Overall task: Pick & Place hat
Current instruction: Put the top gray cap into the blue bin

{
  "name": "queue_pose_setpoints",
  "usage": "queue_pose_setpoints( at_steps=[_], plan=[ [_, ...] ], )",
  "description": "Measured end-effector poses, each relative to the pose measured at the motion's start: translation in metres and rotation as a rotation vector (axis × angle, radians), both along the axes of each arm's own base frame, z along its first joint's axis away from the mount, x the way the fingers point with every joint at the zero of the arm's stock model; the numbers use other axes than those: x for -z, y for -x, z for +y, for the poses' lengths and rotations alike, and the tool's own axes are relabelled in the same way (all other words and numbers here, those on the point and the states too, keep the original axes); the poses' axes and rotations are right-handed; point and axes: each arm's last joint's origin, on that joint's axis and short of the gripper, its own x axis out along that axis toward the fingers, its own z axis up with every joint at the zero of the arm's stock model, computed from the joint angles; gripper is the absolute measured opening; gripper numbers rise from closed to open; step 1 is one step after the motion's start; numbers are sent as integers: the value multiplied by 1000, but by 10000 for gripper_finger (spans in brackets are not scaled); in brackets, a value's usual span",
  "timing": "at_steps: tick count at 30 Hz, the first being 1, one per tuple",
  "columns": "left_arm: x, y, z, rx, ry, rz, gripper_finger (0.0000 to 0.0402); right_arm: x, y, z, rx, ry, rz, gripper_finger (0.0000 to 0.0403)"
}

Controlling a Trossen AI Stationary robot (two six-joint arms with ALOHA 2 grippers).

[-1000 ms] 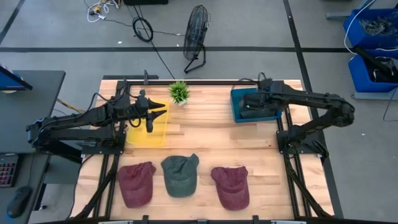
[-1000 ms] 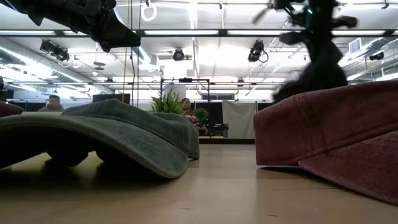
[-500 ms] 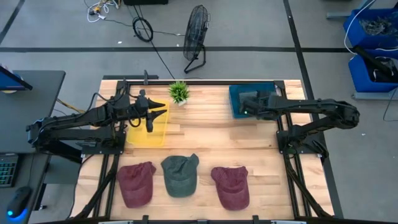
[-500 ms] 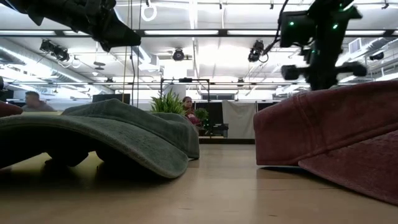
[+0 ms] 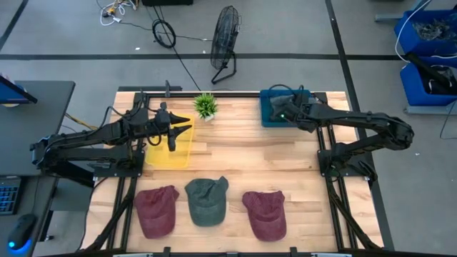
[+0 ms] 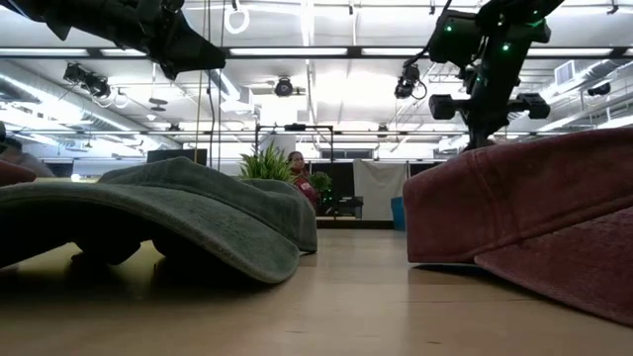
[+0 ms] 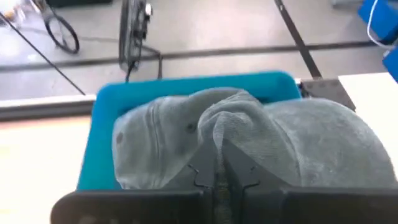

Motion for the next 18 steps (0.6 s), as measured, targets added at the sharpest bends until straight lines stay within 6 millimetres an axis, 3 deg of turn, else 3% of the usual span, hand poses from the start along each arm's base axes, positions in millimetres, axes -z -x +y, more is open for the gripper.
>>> queue_pose_setpoints(
  at_steps=[10, 18],
  plan=[
    [0, 0, 0, 0, -7, 2, 124, -18, 5, -7, 129, 296, 35, 9],
    [0, 0, 0, 0, -7, 2, 124, -15, -2, -10, 78, 242, 5, 9]
  ],
)
